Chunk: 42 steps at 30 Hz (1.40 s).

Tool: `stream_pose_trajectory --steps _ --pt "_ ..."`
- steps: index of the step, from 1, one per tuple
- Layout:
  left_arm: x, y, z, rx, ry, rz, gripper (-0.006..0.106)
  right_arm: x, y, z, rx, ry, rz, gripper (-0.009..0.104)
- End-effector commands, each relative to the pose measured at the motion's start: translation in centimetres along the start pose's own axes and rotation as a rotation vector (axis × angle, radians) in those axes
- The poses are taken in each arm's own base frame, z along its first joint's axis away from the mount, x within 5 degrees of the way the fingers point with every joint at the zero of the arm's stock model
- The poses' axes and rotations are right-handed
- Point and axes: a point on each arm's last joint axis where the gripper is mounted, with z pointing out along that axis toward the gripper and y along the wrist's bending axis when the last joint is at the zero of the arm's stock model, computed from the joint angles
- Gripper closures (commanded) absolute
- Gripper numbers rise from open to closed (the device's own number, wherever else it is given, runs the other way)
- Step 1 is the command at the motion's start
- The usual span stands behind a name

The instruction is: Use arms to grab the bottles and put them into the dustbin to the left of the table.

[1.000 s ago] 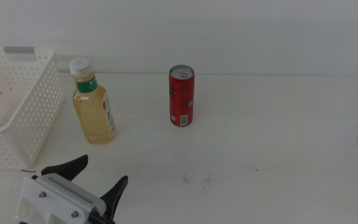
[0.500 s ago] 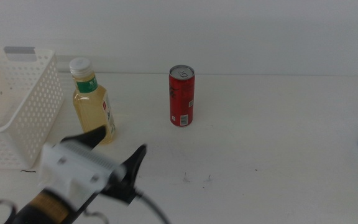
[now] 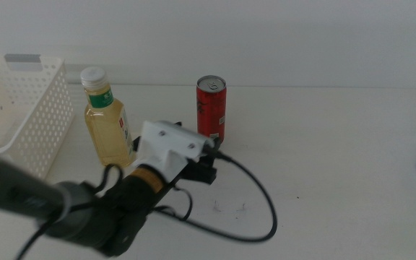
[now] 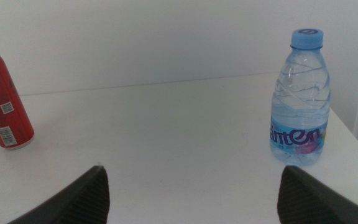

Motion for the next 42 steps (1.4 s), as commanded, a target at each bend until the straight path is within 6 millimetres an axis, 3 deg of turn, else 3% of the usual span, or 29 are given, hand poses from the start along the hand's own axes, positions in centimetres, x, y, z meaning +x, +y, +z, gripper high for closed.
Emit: stream_pose_trajectory --steps 1,12,20,22,25,29,30,37,42 --pt "0.5 0.3 1.8 -0.016 0.007 -0.015 0.007 0.0 -0.1 0.0 0.008 -0.009 -0.013 0.002" --pt "1.8 1.3 8.8 -0.036 -0.012 -0.038 0.007 0.0 -0.1 0.0 0.008 -0.009 -0.013 0.002" --pt "2.1 1.7 11.9 -0.070 -0.024 -0.069 0.009 0.0 -0.1 0.0 0.008 -0.009 -0.013 0.002" --pt "2.3 1.9 12.2 -0.094 -0.016 -0.082 0.018 0.0 -0.1 0.0 0.008 -0.009 -0.013 0.002" --pt "2.3 1.9 12.2 -0.093 -0.027 -0.068 0.050 0.0 -0.1 0.0 0.008 -0.009 -0.013 0.002" --pt "-0.1 1.3 10.6 -0.033 0.001 -0.043 0.099 0.0 -0.1 0.0 0.008 -0.009 -0.013 0.002" --pt "-1.2 1.1 9.9 -0.019 0.040 -0.032 0.102 0.0 -0.1 0.0 0.008 -0.009 -0.013 0.002" --pt "-9.8 0.1 3.6 -0.021 0.340 -0.213 0.102 0.0 -0.1 0.0 0.008 -0.009 -0.013 0.002" --pt "-16.0 0.7 -2.0 -0.037 0.506 -0.187 0.102 0.0 -0.1 0.0 0.008 -0.009 -0.013 0.002"
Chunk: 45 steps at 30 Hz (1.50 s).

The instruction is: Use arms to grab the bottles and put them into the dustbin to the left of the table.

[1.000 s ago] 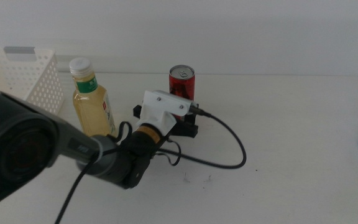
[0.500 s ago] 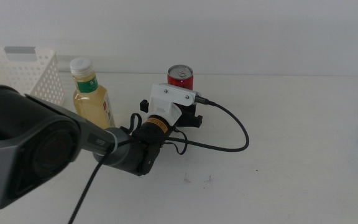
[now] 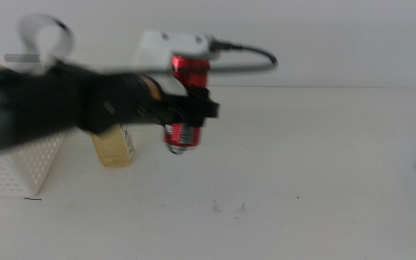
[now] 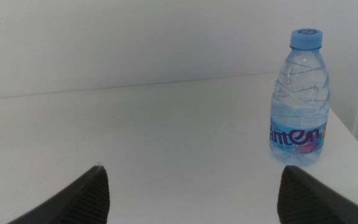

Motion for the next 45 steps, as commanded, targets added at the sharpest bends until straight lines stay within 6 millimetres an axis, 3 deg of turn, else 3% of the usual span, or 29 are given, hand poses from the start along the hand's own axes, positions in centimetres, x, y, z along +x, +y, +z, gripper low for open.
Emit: stream_pose_trajectory --steps 1,7,11,14,18,23,28,34,39,42,45 --pt "-1.9 0.7 -4.0 -0.038 0.071 -0.018 0.102 0.0 -0.1 0.0 0.008 -0.009 -0.013 0.002" --pt "-6.3 6.9 -8.7 -0.176 0.286 0.029 0.102 0.0 -0.1 0.0 0.008 -0.009 -0.013 0.002" --pt "-8.6 12.5 -11.6 -0.265 0.359 0.038 0.102 0.0 -0.1 0.0 0.008 -0.009 -0.013 0.002" --pt "-9.0 17.5 -12.8 -0.345 0.378 -0.016 0.102 0.0 -0.1 0.0 0.008 -0.009 -0.013 0.002" --pt "-7.9 23.5 -12.2 -0.410 0.425 -0.085 0.102 0.0 -0.1 0.0 0.008 -0.009 -0.013 0.002" --pt "-5.7 28.8 -8.2 -0.447 0.452 -0.132 0.102 0.0 -0.1 0.0 0.008 -0.009 -0.013 0.002" --pt "-3.6 31.3 -4.4 -0.448 0.481 -0.138 0.095 0.0 -0.1 0.0 0.008 -0.009 -0.013 0.002" --pt "-2.0 33.0 -2.0 -0.476 0.501 -0.167 0.072 0.0 -0.1 0.0 0.008 -0.009 -0.013 0.002" --pt "-1.6 33.2 -1.7 -0.485 0.510 -0.189 0.035 0.0 -0.1 0.0 0.008 -0.009 -0.013 0.002" --pt "-2.0 32.8 -2.6 -0.549 0.528 -0.229 0.010 0.0 -0.1 0.0 0.008 -0.009 -0.013 0.002" --pt "-3.1 31.5 -3.9 -0.598 0.544 -0.218 0.007 0.0 -0.1 0.0 0.008 -0.009 -0.013 0.002"
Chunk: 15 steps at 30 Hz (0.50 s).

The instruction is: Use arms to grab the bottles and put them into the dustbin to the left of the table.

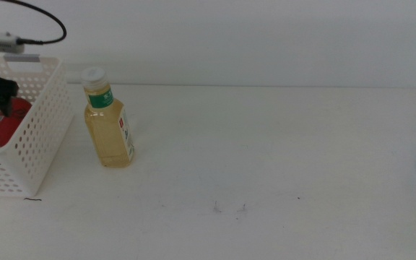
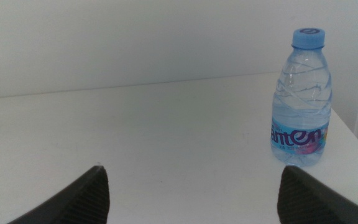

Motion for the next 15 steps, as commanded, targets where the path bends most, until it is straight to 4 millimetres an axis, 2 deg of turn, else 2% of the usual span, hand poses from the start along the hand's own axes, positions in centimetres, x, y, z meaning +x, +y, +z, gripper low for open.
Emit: stream_pose_trajectory --steps 1,5,8,10,15 --pt "-0.1 -0.3 -3.0 -0.042 -0.030 -0.009 0.007 0.0 -0.1 0.0 0.008 -0.009 -0.013 0.002" --pt "0.8 -1.5 -8.2 -0.037 -0.111 -0.016 0.007 0.0 -0.1 0.0 0.008 -0.009 -0.013 0.002" --pt "2.6 -3.3 -12.4 -0.015 -0.214 0.008 0.007 0.0 -0.1 0.0 0.008 -0.009 -0.013 0.002" --pt "4.7 -4.7 -15.2 -0.002 -0.294 0.037 0.007 0.0 -0.1 0.0 0.008 -0.009 -0.013 0.002" --pt "10.3 -7.4 -20.4 0.044 -0.512 0.112 0.007 0.0 -0.1 0.0 0.008 -0.009 -0.013 0.002"
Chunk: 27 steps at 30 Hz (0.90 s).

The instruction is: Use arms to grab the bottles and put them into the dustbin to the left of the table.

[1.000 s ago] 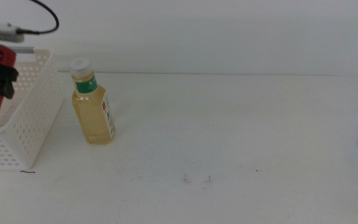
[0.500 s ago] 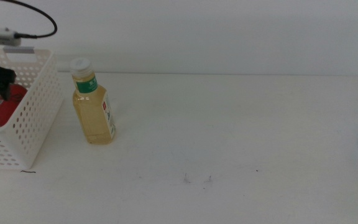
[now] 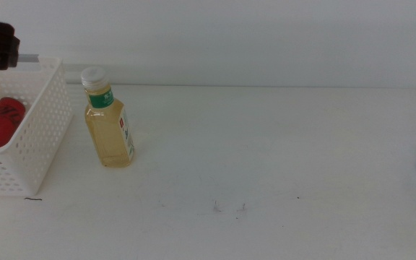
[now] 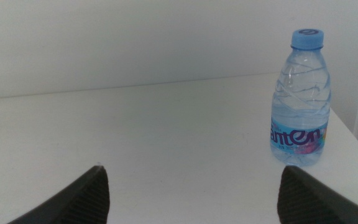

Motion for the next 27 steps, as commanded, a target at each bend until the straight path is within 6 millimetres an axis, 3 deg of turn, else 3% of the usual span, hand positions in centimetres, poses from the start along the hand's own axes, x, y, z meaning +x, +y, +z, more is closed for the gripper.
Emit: stream_pose_trajectory --steps 1,6,12,17,23,27 --pt "1.3 -1.3 -3.1 0.034 -0.123 0.006 0.007 0.0 -0.1 0.0 0.008 -0.009 -0.013 0.002" --pt "4.8 -2.8 -7.6 0.109 -0.287 0.004 0.007 0.0 -0.1 0.0 0.008 -0.009 -0.013 0.002" --pt "8.7 -3.4 -9.7 0.133 -0.446 -0.011 0.007 0.0 -0.1 0.0 0.008 -0.009 -0.013 0.002" --pt "11.0 -3.8 -10.5 0.171 -0.468 -0.006 0.007 0.0 -0.1 0.0 0.008 -0.009 -0.013 0.002" --pt "11.6 -4.2 -10.6 0.216 -0.453 0.030 0.007 0.0 -0.1 0.0 0.008 -0.009 -0.013 0.002" --pt "12.4 -5.2 -8.7 0.275 -0.509 0.000 0.007 0.0 -0.1 0.0 0.008 -0.009 -0.013 0.002"
